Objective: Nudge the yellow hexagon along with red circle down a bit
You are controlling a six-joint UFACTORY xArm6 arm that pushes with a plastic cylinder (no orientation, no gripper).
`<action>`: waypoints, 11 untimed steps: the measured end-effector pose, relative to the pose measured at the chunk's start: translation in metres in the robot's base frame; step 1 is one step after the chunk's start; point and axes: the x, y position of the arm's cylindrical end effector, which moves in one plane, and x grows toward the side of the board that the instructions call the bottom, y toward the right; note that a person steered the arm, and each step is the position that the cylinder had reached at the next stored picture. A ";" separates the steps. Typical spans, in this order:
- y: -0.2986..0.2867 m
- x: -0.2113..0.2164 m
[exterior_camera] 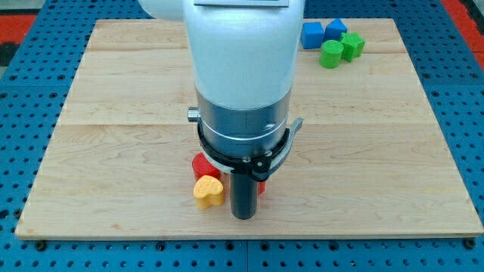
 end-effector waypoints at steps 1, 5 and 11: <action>0.000 0.000; 0.258 -0.205; 0.347 -0.271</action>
